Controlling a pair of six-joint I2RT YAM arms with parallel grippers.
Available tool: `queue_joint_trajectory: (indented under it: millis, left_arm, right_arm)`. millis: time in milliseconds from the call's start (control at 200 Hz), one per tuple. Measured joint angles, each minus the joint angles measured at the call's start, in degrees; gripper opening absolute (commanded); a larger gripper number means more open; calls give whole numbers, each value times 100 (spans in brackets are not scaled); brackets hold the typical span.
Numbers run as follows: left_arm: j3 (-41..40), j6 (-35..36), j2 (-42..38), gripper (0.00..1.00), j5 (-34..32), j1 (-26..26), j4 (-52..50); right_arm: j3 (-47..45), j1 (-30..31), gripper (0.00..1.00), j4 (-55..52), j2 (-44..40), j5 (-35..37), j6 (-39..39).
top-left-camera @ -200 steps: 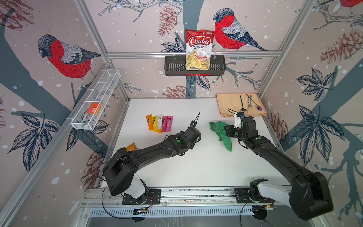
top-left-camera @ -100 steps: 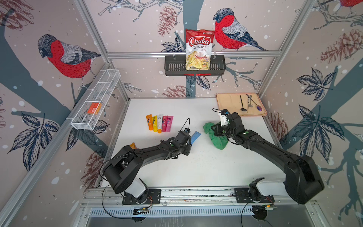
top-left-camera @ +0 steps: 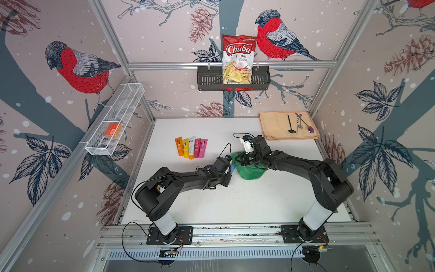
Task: Wipe the surface of the toothpaste tube
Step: Wipe the dirt from the toothpaste tube.
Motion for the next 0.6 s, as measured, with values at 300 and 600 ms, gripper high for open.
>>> queue_joint_trajectory:
  millis: [300, 600]
  left_arm:
    - [-24, 55, 133, 16, -17, 11, 352]
    - [-109, 142, 120, 13, -66, 22, 538]
  right_arm:
    - [107, 269, 0, 83, 560, -590, -20]
    - [197, 284, 0, 195, 890, -809, -17]
